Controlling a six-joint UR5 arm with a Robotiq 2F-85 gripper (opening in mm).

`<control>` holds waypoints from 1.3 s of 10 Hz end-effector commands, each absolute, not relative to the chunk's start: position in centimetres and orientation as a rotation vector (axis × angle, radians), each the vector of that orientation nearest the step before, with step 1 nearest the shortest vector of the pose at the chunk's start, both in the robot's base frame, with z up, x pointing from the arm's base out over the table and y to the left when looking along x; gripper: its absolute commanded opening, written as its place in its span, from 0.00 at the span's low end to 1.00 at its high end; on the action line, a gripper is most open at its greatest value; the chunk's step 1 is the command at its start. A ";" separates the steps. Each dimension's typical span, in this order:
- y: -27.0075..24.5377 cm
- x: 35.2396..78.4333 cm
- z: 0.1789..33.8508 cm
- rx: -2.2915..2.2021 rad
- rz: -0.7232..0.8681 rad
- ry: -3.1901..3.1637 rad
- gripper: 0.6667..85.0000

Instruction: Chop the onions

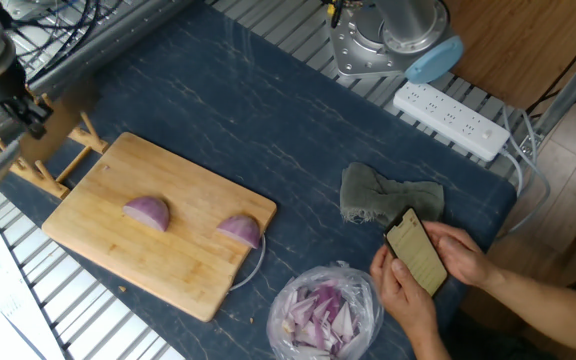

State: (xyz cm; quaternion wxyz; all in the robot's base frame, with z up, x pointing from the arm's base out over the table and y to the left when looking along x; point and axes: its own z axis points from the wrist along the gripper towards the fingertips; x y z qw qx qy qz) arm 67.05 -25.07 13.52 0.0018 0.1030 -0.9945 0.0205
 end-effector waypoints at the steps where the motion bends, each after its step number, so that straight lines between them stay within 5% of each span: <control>1: -25.1 67.5 16.4 0.438 0.167 -3.144 0.01; 5: -24.3 66.3 17.8 0.437 0.273 -3.097 0.01; 13: -18.3 65.4 16.2 0.246 0.108 -3.104 0.01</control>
